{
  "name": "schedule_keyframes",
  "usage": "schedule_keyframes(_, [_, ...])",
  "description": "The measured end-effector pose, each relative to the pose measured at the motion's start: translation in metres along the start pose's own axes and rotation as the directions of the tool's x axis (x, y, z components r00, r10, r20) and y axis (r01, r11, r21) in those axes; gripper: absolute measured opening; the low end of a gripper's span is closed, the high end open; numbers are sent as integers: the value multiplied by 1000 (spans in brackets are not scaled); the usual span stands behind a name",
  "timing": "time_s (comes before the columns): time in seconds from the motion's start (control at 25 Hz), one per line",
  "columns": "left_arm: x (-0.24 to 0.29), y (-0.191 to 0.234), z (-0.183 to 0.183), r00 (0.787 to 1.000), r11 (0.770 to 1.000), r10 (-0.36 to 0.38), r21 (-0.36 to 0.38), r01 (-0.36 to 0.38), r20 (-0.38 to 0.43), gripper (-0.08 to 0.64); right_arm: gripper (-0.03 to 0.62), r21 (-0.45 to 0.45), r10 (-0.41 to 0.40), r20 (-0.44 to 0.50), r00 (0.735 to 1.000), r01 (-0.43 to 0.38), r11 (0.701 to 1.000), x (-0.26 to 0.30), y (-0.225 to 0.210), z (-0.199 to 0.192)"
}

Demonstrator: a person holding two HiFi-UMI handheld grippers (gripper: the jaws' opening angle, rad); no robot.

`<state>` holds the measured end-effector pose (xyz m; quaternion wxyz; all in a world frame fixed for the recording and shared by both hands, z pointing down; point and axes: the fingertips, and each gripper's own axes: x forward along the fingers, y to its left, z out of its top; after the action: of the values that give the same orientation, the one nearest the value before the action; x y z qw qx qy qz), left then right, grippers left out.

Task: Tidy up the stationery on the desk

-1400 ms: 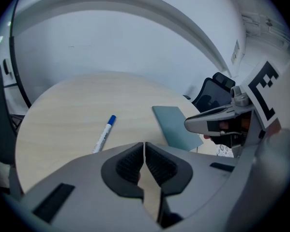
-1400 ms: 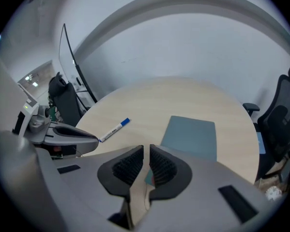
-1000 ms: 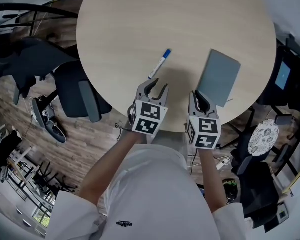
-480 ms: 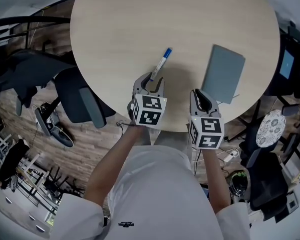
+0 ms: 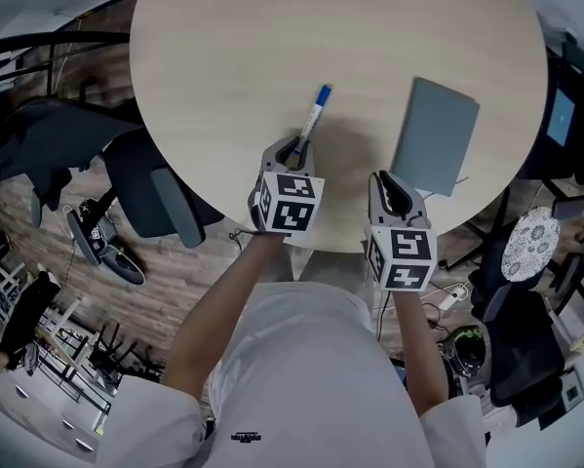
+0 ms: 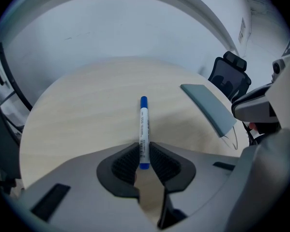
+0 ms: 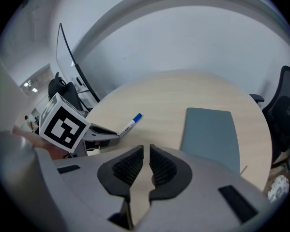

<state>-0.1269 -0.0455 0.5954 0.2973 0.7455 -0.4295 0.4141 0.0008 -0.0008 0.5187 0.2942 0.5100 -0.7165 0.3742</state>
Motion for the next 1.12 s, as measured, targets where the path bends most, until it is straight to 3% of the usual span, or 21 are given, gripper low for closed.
schedule_keyframes(0.2, [-10,-16,9,1000,1000,-15,9,14,24,78,63,-2,-1,11,1000,1,1000,-12,-3,-1])
schedule_keyframes(0.72, [-9,-87,27,997,990,-72,-115,76,41,77,63,4,-26,47,999,26,1000,-45,-47,-2])
schedule_keyframes(1.12, [12,-132,43,999,980,-40,-195,43,21,78,63,9,-27,46,999,26,1000,-57,-98,-8])
